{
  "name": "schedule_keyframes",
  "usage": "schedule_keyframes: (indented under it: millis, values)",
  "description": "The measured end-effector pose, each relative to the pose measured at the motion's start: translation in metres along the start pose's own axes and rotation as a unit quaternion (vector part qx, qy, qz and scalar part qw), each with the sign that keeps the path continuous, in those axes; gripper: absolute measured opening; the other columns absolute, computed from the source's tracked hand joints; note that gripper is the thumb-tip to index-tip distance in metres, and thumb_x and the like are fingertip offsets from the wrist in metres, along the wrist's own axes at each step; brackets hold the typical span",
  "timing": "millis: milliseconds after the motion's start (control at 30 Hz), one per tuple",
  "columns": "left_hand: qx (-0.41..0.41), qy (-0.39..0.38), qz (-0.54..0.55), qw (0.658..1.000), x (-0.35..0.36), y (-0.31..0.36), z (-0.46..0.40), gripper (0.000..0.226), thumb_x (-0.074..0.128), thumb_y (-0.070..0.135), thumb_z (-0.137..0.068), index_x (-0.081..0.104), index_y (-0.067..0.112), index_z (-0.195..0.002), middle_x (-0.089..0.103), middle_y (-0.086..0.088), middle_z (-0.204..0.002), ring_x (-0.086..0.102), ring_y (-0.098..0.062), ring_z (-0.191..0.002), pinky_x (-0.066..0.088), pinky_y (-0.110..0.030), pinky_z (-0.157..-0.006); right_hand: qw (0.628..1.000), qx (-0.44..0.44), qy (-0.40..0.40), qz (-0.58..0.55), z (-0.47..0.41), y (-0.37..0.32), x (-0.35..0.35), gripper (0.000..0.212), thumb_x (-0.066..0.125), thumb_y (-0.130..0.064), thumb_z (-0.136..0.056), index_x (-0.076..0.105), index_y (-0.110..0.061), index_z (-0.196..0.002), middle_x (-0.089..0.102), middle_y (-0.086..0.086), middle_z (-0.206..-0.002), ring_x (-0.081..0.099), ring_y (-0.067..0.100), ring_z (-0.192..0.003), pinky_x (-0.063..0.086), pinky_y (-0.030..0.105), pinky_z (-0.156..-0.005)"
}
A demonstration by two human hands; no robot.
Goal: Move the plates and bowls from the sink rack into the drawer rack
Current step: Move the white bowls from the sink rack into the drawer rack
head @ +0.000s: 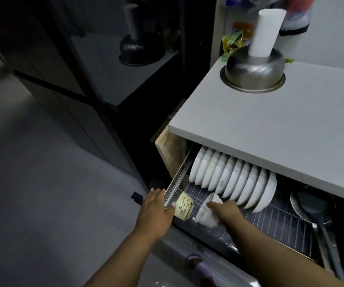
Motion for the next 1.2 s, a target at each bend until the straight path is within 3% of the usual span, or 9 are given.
schedule_keyframes:
  millis: [133,233,400,500,700,833,900,1000,1200]
  values:
    - [0.046,-0.024,-0.111,0.992,0.011,0.001,-0.029,0.065,0.035,0.044,-0.099,0.010,0.017,-0.153,0.009,0.000,-0.161,-0.004,-0.014,-0.148,-0.004,-0.034,-0.120,0.997,0.031,-0.007,0.065,-0.022,-0.001,0.023,0.105,0.072,-0.058,-0.032,0.048,-0.004,-0.119,0.065,0.016,-0.107,0.067,0.033,-0.091,0.058,0.050,-0.077]
    - [0.041,-0.043,-0.145,0.988,0.020,-0.006,-0.043,0.068,0.032,0.046,-0.099,0.005,0.014,-0.153,0.006,-0.003,-0.162,-0.006,-0.015,-0.148,-0.007,-0.037,-0.120,0.992,0.055,-0.006,0.116,0.007,-0.032,0.033,0.092,0.079,-0.047,-0.060,0.037,-0.004,-0.129,0.057,0.019,-0.122,0.061,0.035,-0.106,0.056,0.047,-0.085]
    - [0.036,-0.024,-0.175,0.984,0.030,-0.016,-0.048,0.069,0.035,0.046,-0.098,0.005,0.015,-0.152,0.007,-0.002,-0.161,-0.005,-0.015,-0.148,-0.012,-0.038,-0.119,0.981,0.078,-0.006,0.179,-0.004,-0.037,0.055,0.078,0.074,-0.040,-0.076,0.034,-0.002,-0.132,0.056,0.019,-0.124,0.060,0.031,-0.100,0.054,0.033,-0.059]
    - [0.040,-0.009,-0.174,0.984,0.033,-0.018,-0.049,0.071,0.034,0.047,-0.097,0.005,0.015,-0.153,0.008,-0.002,-0.161,-0.003,-0.016,-0.148,-0.014,-0.035,-0.117,0.983,0.071,-0.013,0.171,-0.014,-0.031,0.068,0.078,0.077,-0.039,-0.072,0.039,0.000,-0.128,0.060,0.018,-0.118,0.062,0.032,-0.104,0.057,0.044,-0.082]
    - [0.057,0.006,-0.175,0.983,0.040,-0.026,-0.051,0.072,0.035,0.047,-0.091,0.017,0.013,-0.152,0.023,-0.004,-0.158,0.009,-0.018,-0.148,-0.017,-0.032,-0.114,0.982,0.088,-0.045,0.158,-0.034,-0.017,0.086,0.092,0.080,-0.043,-0.066,0.029,-0.002,-0.131,0.055,0.014,-0.103,0.064,0.036,-0.100,0.056,0.048,-0.082]
    - [0.062,0.016,-0.203,0.977,0.042,-0.027,-0.051,0.074,0.030,0.051,-0.080,0.046,0.009,-0.139,0.053,-0.007,-0.139,0.042,-0.023,-0.135,0.004,-0.037,-0.113,0.981,0.081,-0.037,0.172,-0.029,-0.021,0.083,0.086,0.077,-0.038,-0.074,0.030,0.002,-0.134,0.057,0.018,-0.124,0.057,0.033,-0.115,0.050,0.041,-0.094]
    - [0.063,0.017,-0.196,0.978,0.042,-0.025,-0.051,0.083,0.018,0.054,-0.078,0.036,0.010,-0.145,0.043,-0.007,-0.148,0.031,-0.021,-0.141,-0.005,-0.036,-0.115,0.978,0.073,-0.042,0.188,-0.028,-0.024,0.080,0.081,0.075,-0.038,-0.077,0.033,0.003,-0.133,0.055,0.018,-0.128,0.054,0.031,-0.118,0.047,0.038,-0.096]
    - [0.051,-0.004,-0.197,0.979,0.039,-0.024,-0.051,0.075,0.020,0.054,-0.087,0.017,0.015,-0.151,0.026,-0.001,-0.156,0.016,-0.015,-0.145,-0.009,-0.035,-0.118,0.976,0.050,-0.051,0.204,-0.022,-0.033,0.073,0.060,0.070,-0.037,-0.081,0.047,0.000,-0.123,0.061,0.016,-0.116,0.060,0.028,-0.106,0.050,0.034,-0.084]
    - [0.038,-0.035,-0.129,0.990,0.027,-0.015,-0.047,0.063,0.041,0.044,-0.096,0.021,0.016,-0.149,0.037,-0.002,-0.150,0.027,-0.015,-0.140,0.000,-0.033,-0.119,0.972,-0.084,-0.086,0.201,0.015,-0.064,0.038,0.027,0.061,-0.029,-0.087,0.053,-0.009,-0.070,0.052,0.009,-0.072,0.051,0.019,-0.068,0.036,0.027,-0.063]
Point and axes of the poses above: each hand's wrist, its own z-axis away from the middle knuckle, its own x-axis out of the palm, y = z × x, the point moved 2 cm from there along -z, towards the middle knuckle
